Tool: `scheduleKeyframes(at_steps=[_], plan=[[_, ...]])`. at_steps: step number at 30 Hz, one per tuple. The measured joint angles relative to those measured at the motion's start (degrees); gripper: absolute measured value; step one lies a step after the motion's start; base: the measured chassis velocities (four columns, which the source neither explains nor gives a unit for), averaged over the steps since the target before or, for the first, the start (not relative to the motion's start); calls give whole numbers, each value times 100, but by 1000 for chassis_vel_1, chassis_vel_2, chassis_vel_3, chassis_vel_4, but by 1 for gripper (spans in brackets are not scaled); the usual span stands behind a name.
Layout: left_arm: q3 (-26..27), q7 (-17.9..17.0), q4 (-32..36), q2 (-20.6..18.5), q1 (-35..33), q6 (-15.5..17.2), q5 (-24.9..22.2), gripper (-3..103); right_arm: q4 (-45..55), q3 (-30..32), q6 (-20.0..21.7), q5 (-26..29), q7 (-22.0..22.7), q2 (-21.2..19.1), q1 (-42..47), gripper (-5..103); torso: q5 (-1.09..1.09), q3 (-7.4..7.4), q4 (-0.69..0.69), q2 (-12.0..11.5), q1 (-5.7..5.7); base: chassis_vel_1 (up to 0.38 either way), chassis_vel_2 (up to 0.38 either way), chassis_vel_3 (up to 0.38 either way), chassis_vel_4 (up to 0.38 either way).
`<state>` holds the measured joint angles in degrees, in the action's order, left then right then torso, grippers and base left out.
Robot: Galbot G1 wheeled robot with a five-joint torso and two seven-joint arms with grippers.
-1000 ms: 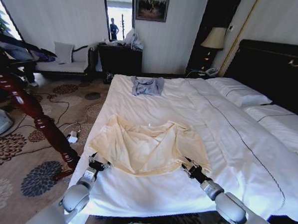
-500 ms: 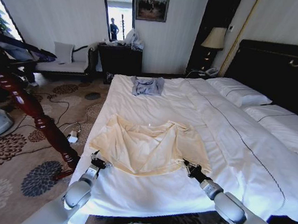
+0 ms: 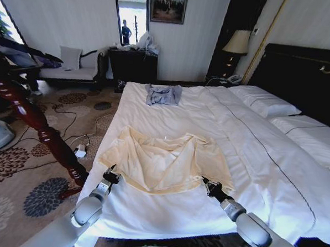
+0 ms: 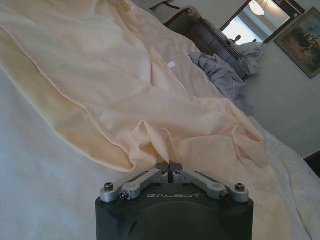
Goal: Pick up the clothes from the bed and hang them on the clothes hanger.
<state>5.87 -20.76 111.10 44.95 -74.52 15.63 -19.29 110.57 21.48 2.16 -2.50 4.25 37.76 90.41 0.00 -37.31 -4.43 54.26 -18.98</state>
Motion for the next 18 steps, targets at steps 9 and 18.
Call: scheduleKeyframes(at_steps=[9, 18], plan=[[35, 2, 43, 87, -156, -43, 98, 2, 94, 11, 63, 19, 20, -10, 25, 0, 0, 0, 0, 0, 0, 0, 0, 0, 0], [271, 20, 371, 21, -592, -89, 212, 0, 440, 139, 78, 140, -32, -107, 379, 0, 0, 0, 0, 0, -1, 0, 0, 0, 0]])
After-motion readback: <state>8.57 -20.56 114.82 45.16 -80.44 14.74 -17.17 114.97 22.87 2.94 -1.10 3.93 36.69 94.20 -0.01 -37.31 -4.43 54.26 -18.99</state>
